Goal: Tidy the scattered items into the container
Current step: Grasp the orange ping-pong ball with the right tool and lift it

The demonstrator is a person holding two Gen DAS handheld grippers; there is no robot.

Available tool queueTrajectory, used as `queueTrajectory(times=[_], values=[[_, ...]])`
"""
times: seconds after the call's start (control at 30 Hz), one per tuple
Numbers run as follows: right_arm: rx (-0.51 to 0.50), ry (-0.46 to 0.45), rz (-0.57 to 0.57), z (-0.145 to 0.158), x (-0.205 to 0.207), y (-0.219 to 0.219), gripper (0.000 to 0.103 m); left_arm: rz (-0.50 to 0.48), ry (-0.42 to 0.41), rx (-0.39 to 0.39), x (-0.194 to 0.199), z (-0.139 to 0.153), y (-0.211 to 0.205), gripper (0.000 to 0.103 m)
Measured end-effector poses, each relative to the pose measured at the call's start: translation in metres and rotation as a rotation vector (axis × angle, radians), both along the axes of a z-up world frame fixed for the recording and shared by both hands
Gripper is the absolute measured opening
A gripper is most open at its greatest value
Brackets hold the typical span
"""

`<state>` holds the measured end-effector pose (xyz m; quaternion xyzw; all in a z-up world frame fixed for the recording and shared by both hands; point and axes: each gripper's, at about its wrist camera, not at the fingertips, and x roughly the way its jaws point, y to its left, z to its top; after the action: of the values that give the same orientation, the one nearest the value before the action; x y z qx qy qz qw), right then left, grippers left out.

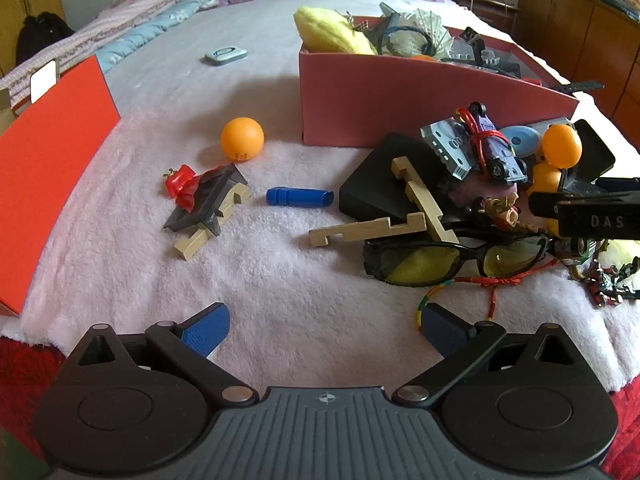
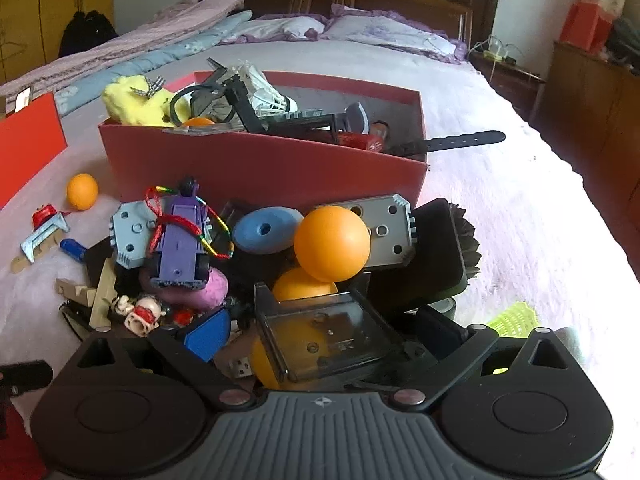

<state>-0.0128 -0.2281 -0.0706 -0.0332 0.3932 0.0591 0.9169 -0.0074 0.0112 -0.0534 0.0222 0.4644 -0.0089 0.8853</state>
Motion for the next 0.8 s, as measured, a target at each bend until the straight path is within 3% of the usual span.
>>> queueTrajectory(times=[0.13,0.2,0.27,0.3,0.67,0.8], values=[[-0.023,0.01,-0.015,-0.001,0.0,0.002,0.09,-0.002,-0.005,-0.001,-0.001,0.001,0.0,0.103],[-0.007,0.021,-0.022,-0.001,0.0,0.0,0.065,-0.004,-0.007,-0.001,-0.002,0.002,-0.001,0.103],[0.054,0.043,-0.027,-0.002,0.0,-0.005,0.047,-0.004,-0.01,-0.002,-0.002,0.002,0.0,0.103],[0.073,0.041,-0.035,-0.002,-0.001,-0.007,0.044,-0.004,-0.012,-0.002,-0.002,0.003,0.0,0.103],[0.134,-0.077,0.043,0.027,-0.06,0.004,0.041,-0.011,-0.019,-0.003,-0.005,0.005,-0.002,0.103],[0.143,-0.027,0.086,0.022,-0.083,0.007,0.041,-0.021,-0.022,0.002,-0.007,0.006,-0.004,0.103]])
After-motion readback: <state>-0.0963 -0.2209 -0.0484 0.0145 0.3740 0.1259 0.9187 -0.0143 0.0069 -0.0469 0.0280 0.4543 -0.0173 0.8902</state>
